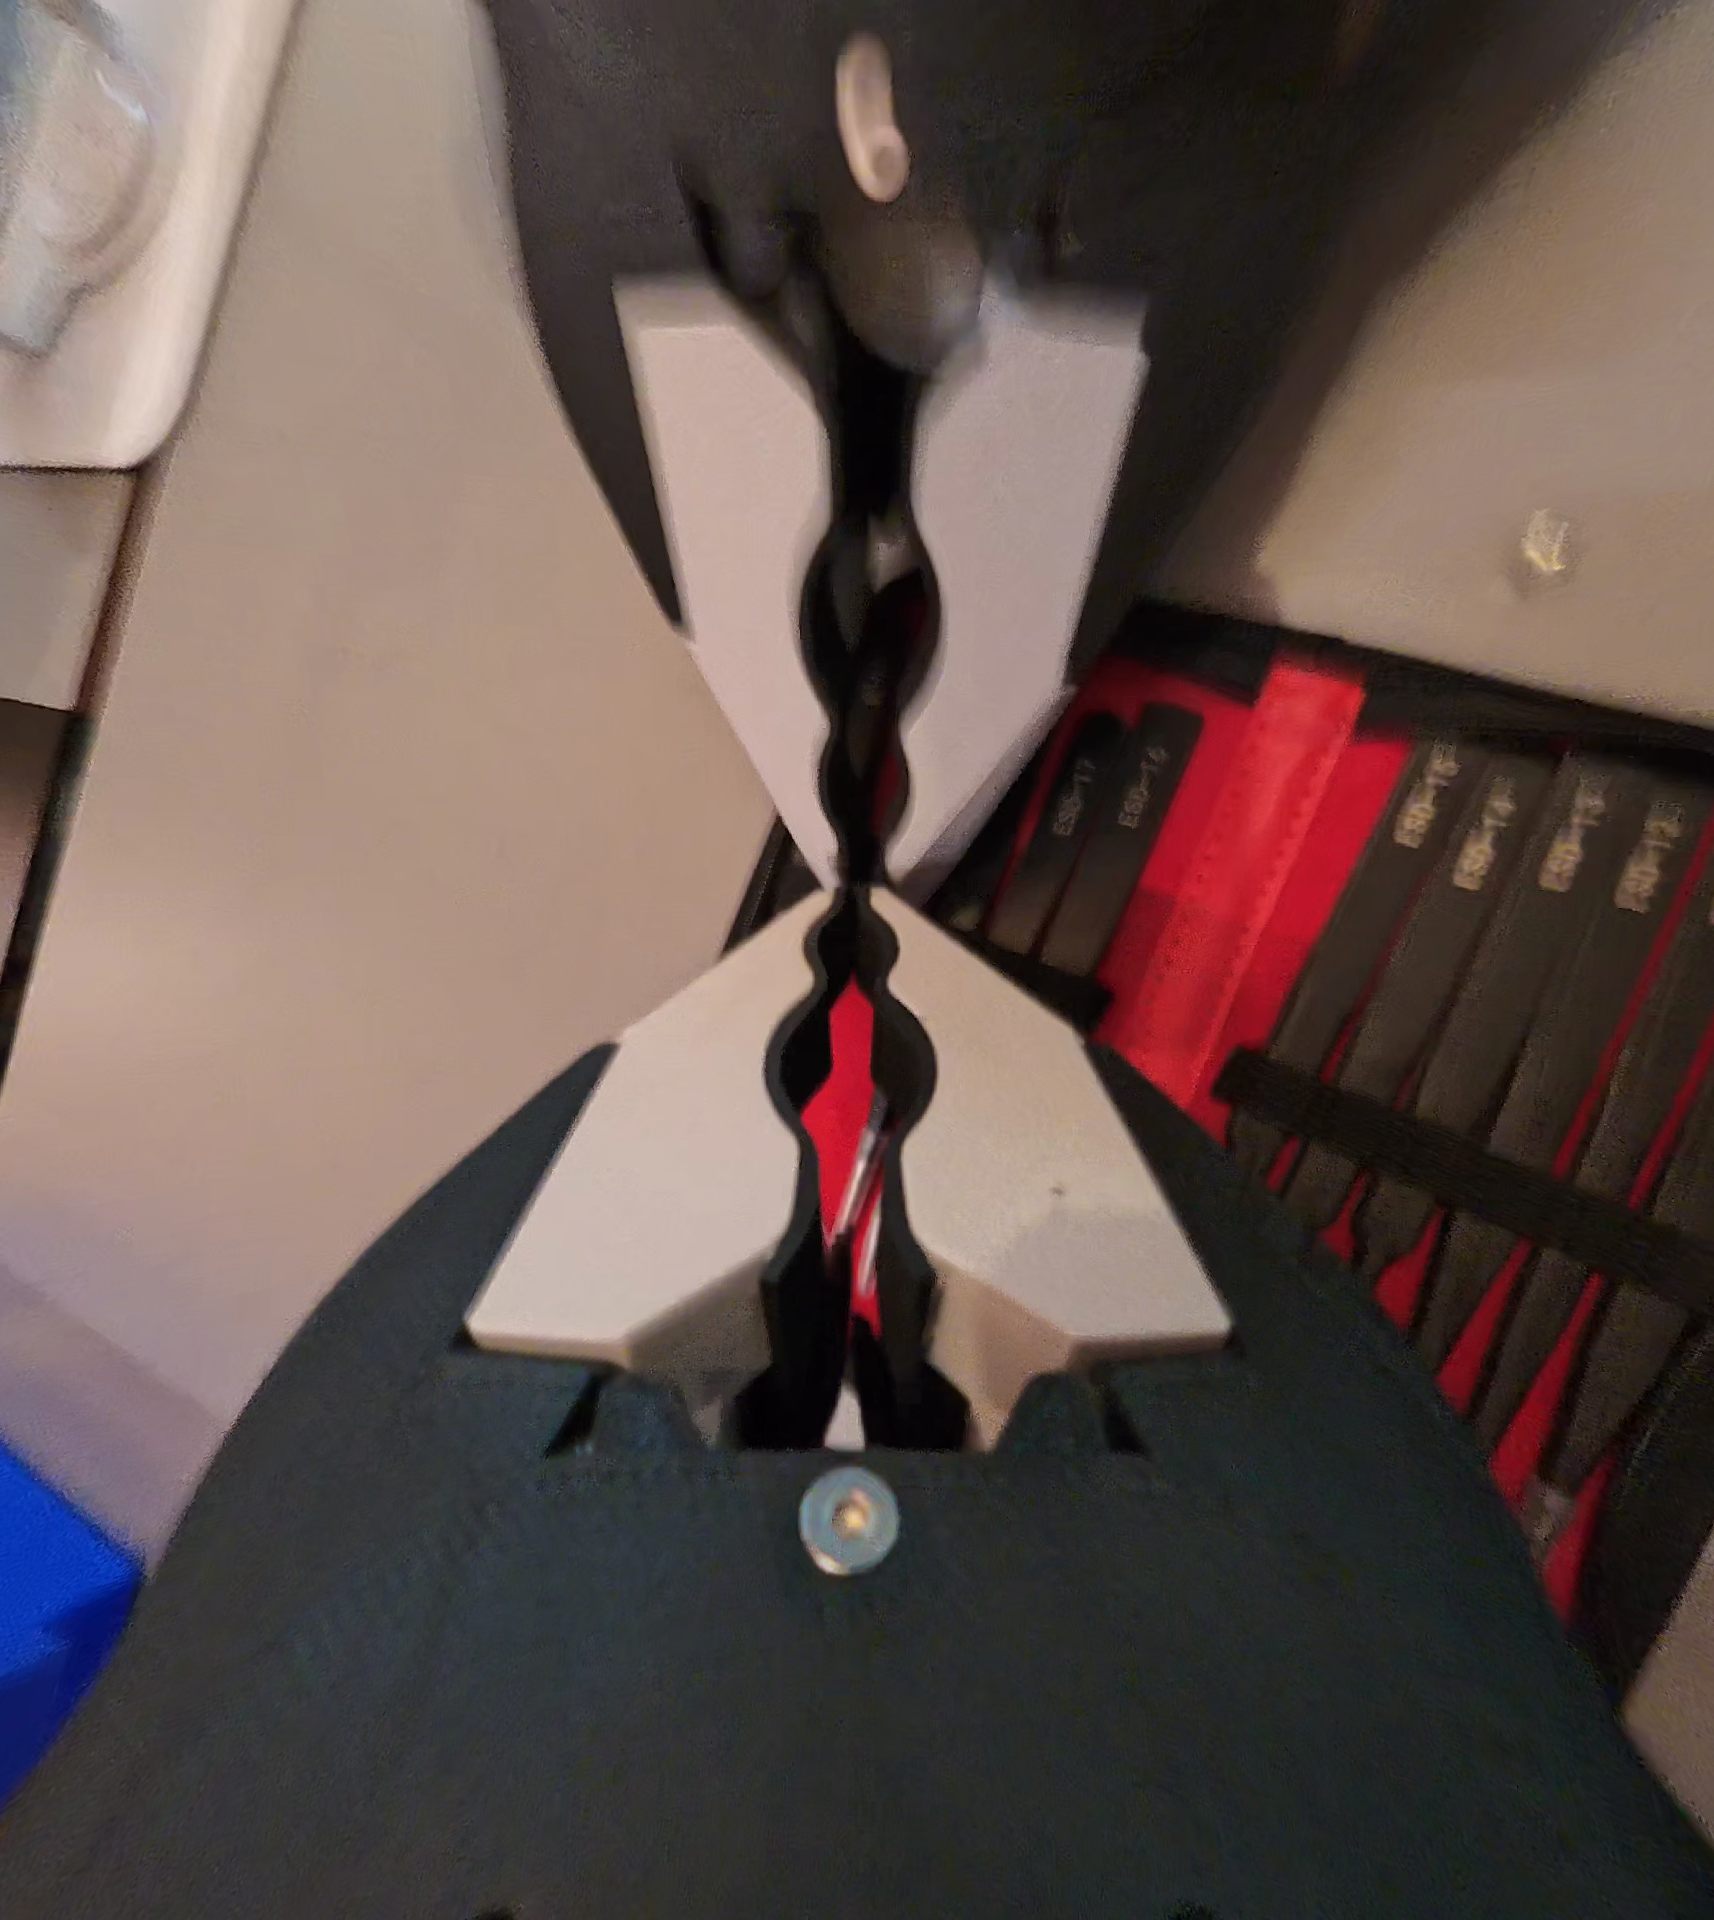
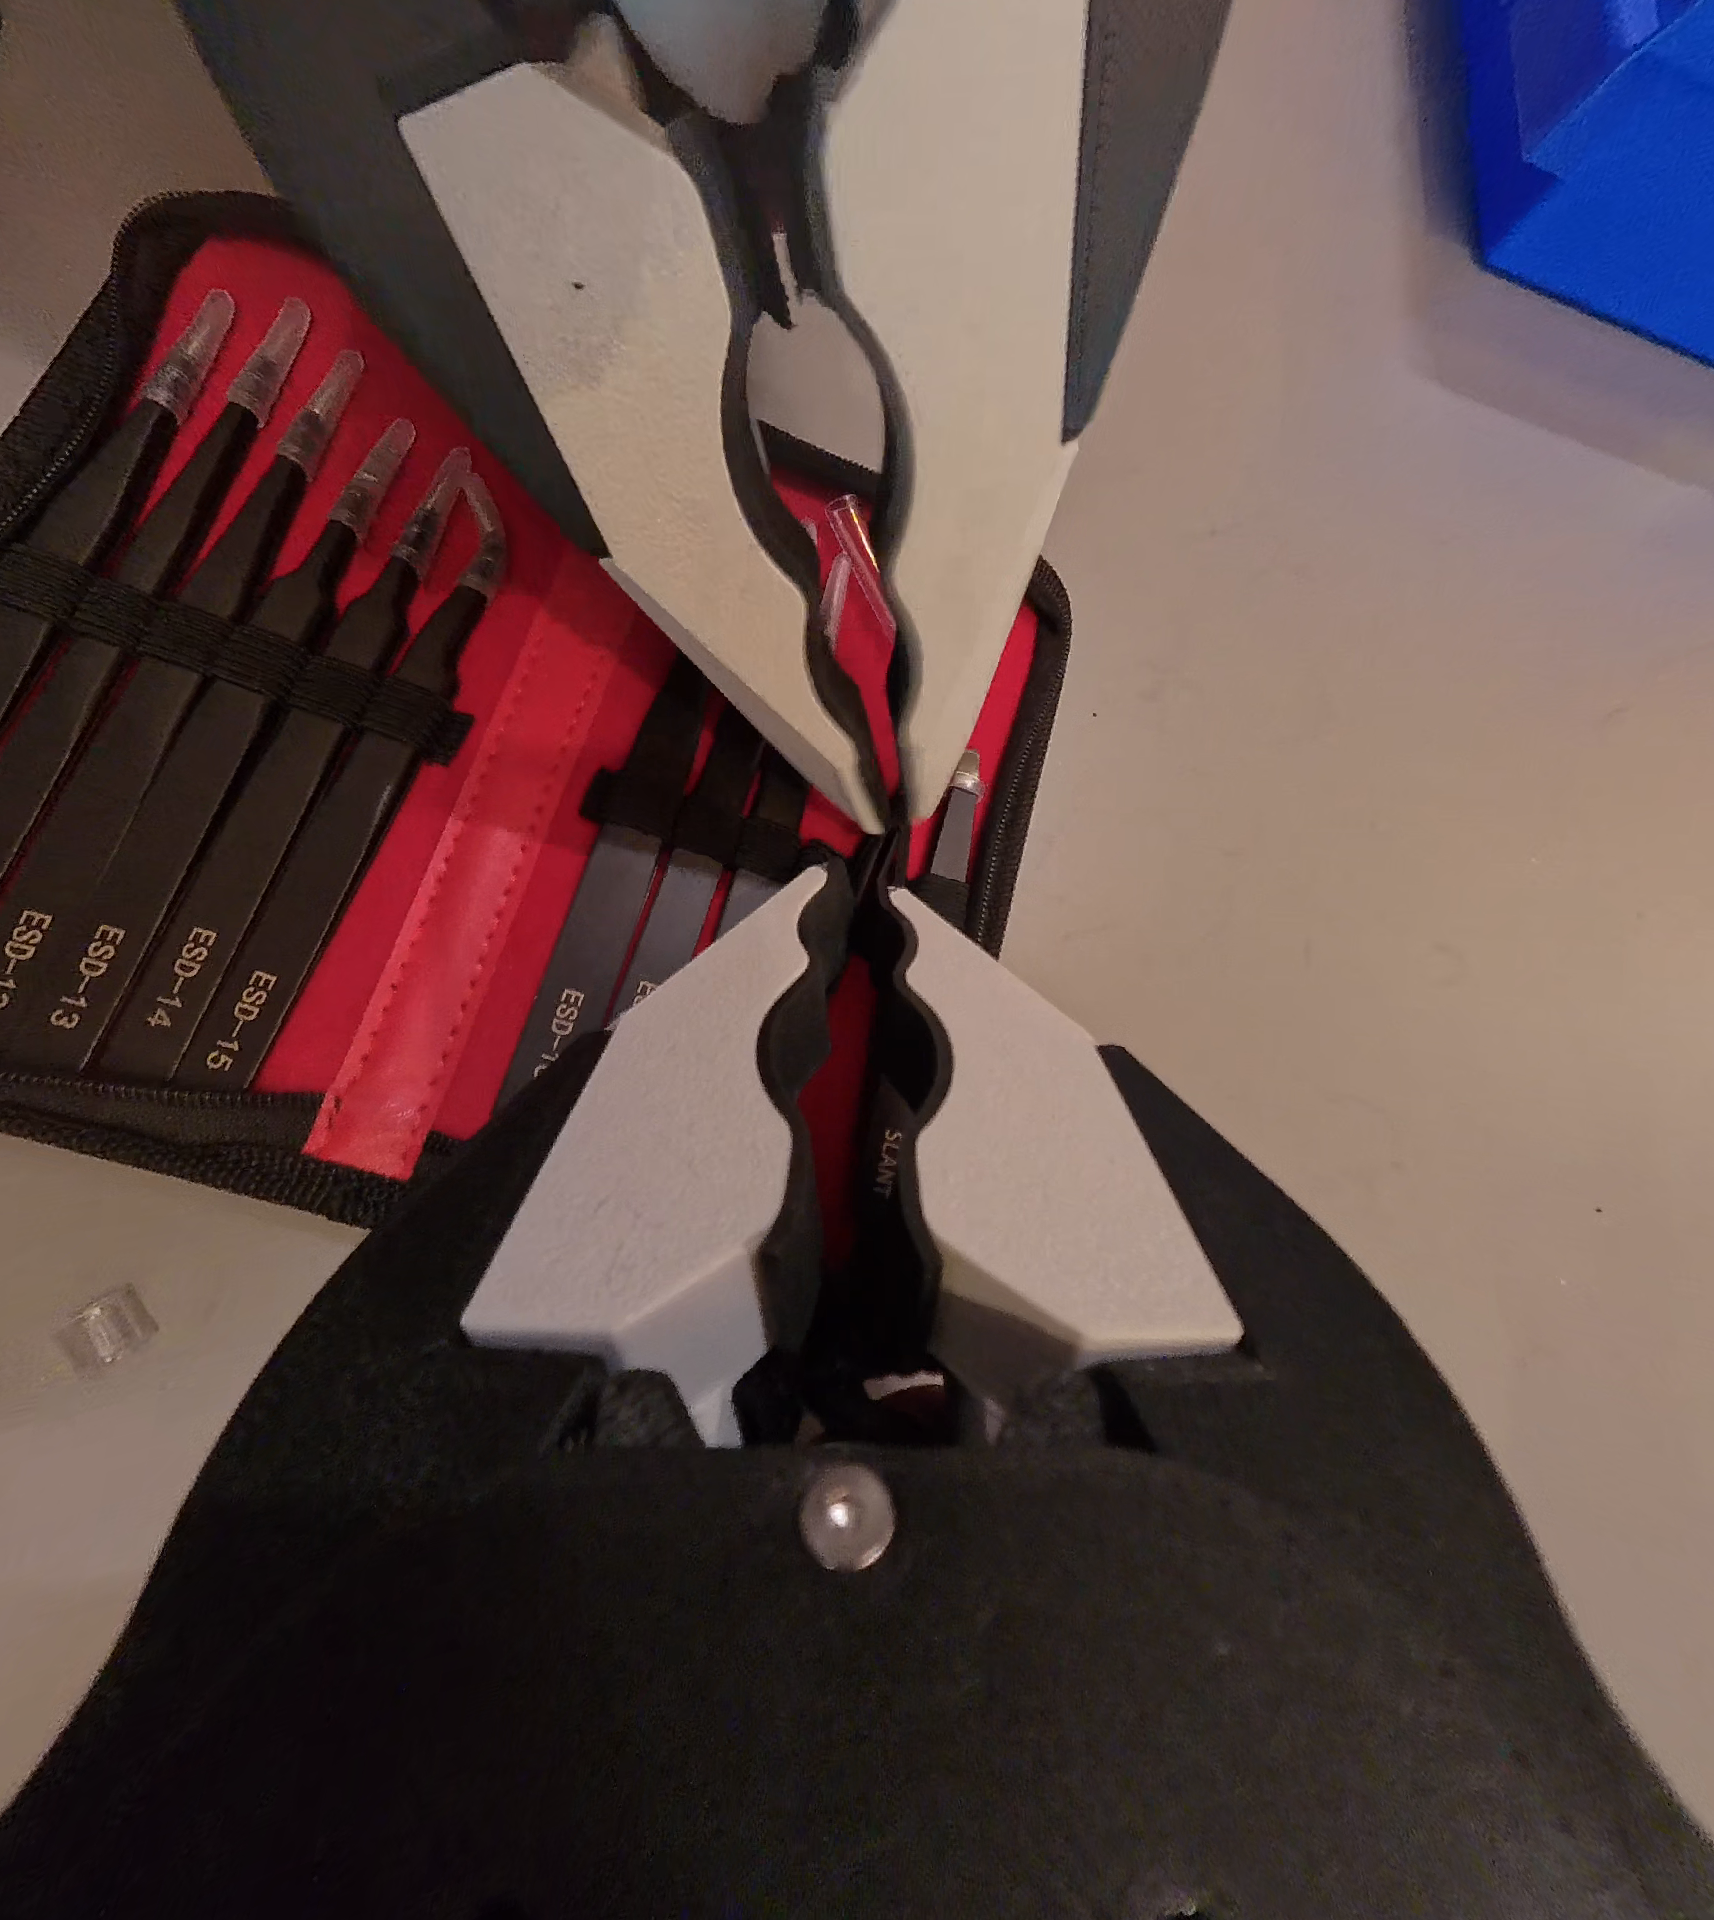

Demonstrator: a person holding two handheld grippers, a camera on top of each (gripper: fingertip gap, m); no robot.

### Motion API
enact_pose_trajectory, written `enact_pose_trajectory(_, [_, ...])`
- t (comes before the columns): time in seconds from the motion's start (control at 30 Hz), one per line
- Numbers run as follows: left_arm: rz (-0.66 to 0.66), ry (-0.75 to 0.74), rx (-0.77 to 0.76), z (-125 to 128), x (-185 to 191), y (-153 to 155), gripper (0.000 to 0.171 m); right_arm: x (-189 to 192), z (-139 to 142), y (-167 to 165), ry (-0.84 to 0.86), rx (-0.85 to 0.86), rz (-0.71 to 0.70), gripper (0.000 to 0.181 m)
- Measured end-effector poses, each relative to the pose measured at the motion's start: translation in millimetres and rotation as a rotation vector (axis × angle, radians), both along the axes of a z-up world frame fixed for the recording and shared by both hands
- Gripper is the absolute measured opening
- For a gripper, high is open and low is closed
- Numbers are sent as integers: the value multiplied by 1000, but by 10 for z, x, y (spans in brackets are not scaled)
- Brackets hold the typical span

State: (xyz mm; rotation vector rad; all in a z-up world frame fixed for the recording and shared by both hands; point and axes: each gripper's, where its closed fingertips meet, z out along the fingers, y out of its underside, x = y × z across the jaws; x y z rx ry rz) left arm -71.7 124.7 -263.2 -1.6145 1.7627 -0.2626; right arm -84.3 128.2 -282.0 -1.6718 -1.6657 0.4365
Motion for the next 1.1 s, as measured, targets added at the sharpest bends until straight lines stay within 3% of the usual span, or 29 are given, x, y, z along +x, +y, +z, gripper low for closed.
enact_pose_trajectory(0.1, [10,67,79,-12,-7,51,0,1,-3,2,2,-4,3,1])
enact_pose_trajectory(0.3, [89,46,1,48,-261,180,0,4,4,2,-10,-3,1,1])
enact_pose_trajectory(0.37, [67,81,-51,-53,-315,129,9,4,5,2,-3,-16,7,1])
enact_pose_trajectory(0.43, [49,103,-57,-176,-295,139,8,5,7,0,9,-37,16,1])
enact_pose_trajectory(0.87, [16,-97,-77,-169,-171,129,0,5,6,0,71,-73,60,1])
enact_pose_trajectory(1.1, [28,-72,-6,-158,-158,123,0,2,6,1,73,-61,64,1])
